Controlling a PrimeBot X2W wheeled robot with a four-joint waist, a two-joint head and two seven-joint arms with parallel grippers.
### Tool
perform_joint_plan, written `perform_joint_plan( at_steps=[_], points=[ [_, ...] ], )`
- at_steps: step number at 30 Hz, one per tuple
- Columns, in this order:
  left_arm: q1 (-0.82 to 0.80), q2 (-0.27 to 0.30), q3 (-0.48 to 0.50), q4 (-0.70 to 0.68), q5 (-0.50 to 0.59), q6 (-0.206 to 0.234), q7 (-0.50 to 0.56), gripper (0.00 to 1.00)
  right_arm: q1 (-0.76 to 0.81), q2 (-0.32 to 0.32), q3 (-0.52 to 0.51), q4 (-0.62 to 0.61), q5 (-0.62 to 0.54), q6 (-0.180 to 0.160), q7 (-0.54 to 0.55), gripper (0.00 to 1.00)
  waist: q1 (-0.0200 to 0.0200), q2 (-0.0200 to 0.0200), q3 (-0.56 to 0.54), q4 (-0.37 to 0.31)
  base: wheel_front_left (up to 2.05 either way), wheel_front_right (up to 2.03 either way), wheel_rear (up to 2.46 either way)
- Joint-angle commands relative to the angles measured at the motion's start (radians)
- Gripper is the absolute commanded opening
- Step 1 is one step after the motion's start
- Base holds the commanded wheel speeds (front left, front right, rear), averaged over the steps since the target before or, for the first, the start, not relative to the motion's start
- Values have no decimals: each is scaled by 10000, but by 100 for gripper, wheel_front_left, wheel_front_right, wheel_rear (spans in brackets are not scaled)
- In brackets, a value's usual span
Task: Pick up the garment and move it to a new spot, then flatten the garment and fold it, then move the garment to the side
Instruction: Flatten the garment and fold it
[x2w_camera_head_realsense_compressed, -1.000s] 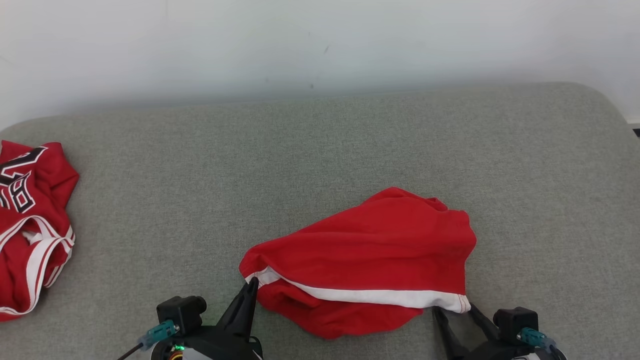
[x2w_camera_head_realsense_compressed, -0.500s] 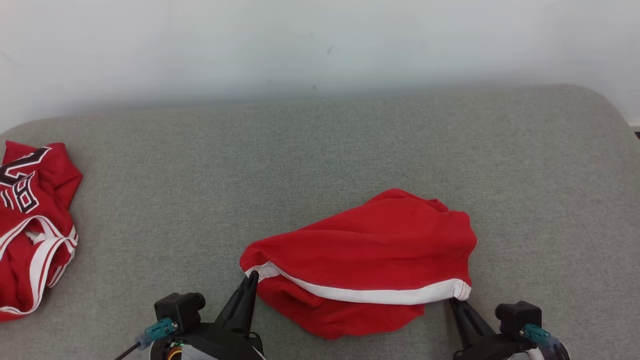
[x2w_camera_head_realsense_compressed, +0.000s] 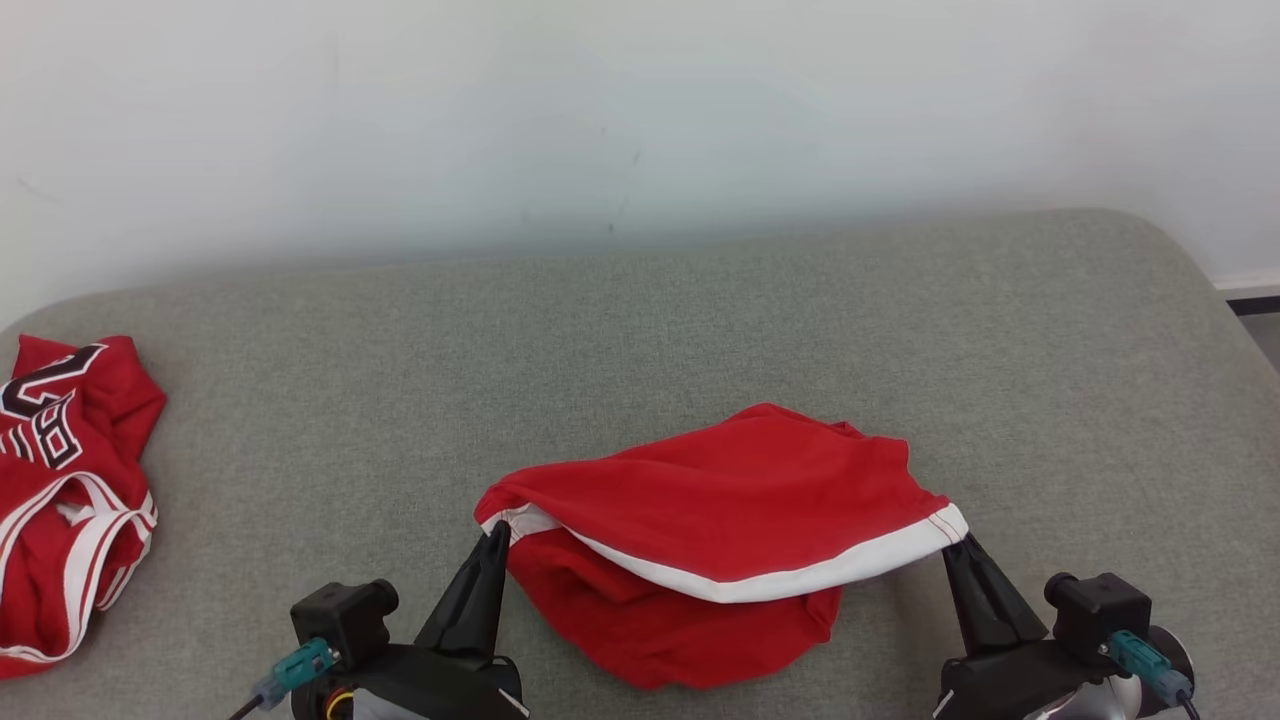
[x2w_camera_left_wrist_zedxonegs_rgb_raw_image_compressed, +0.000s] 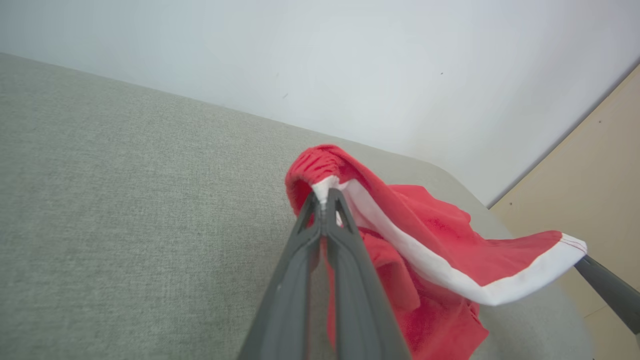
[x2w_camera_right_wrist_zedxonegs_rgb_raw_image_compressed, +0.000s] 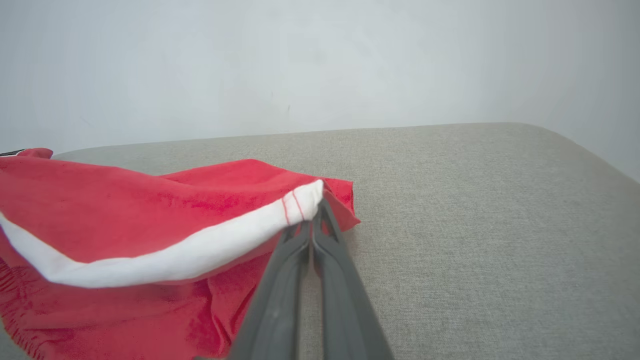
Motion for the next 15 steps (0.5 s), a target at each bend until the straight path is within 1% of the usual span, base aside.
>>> perform_joint_plan(
  at_steps=[1,5,8,12,15],
  points=[
    [125,-11,3,-77,76,13,-36,0,175,-104,-22,-182,-5,-22,96,0,0,0,-148,-43,0,0,0],
    [152,-21,23,-264,81,13,-34,0,241,-120,-67,-804,173,-22,203,0,0,0,-253,-27,0,0,0],
    [-104,12,72,-582,-151,13,-36,0,113,-188,-59,-1302,278,-22,284,0,0,0,-296,-29,0,0,0],
    [-744,306,-136,-926,-495,13,43,0,-416,-454,66,-1872,407,-22,573,0,0,0,-273,-93,0,0,0],
    [-1489,705,-341,-1206,-779,13,325,0,-1137,-798,245,-2192,466,-22,897,0,0,0,-122,-201,0,0,0]
  ],
)
